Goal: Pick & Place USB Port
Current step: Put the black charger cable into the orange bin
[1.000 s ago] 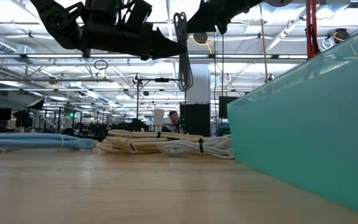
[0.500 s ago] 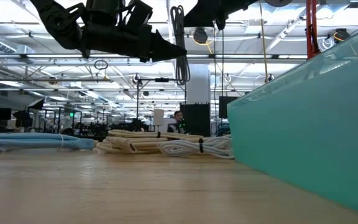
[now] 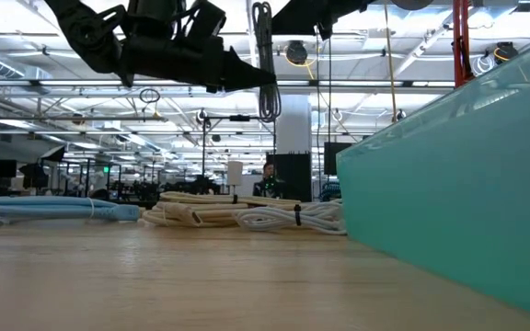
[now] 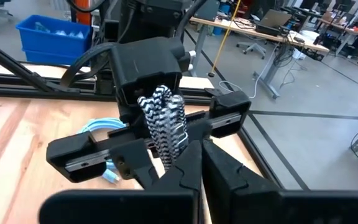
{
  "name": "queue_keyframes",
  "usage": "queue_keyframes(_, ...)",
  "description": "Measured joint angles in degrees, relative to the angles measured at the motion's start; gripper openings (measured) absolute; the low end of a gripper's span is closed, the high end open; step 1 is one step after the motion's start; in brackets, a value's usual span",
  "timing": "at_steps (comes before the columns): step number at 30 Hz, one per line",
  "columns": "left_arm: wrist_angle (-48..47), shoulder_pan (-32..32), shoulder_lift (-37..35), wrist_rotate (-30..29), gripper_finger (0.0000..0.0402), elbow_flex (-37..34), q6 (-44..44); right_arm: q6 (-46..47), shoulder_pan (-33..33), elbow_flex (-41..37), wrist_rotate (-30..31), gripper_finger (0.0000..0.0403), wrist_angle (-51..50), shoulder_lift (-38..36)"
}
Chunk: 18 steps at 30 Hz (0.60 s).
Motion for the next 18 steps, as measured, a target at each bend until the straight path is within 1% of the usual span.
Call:
queue_keyframes(1,-0.1,0.1,0.0,0.9,0.0031,0.0,0.0,-0.2,0.0,0.0,0.0,0.0,0.0,0.0)
queue_keyframes(2,-0.2,0.3,0.0,1.6,0.0019,0.0,-0.3,-0.5,0.0,0.0,0.0,0.0,0.0,0.0)
queue_keyframes(6,-0.4,1.1,0.0,2.3,0.0026,0.0,-3.6,-1.9,0.0,0.0,0.1,0.0005,0.0,0.0)
queue_keyframes(9,-1.4,1.6,0.0,4.4,0.0015,0.0,-5.8,-2.0,0.0,0.0,1.1,0.0021,0.0,0.0)
queue_keyframes(11,-2.3,1.8,0.0,5.7,0.0013,0.0,-7.7,-2.4,0.5,0.0,4.0,0.0039,-0.6,-0.1)
queue_keyframes(15,-7.2,1.8,-1.6,6.5,0.0013,0.0,-9.1,-4.0,1.8,0.0,12.3,0.009,-1.6,-0.3)
queue_keyframes(17,-9.7,1.8,-2.9,6.5,0.0013,0.0,-9.0,-3.4,2.2,0.0,15.0,0.0118,-3.0,-0.3)
queue_keyframes(18,-10.5,1.8,-3.8,6.5,0.0013,0.0,-9.1,-2.6,2.3,0.0,15.3,0.0131,-3.9,-0.3)
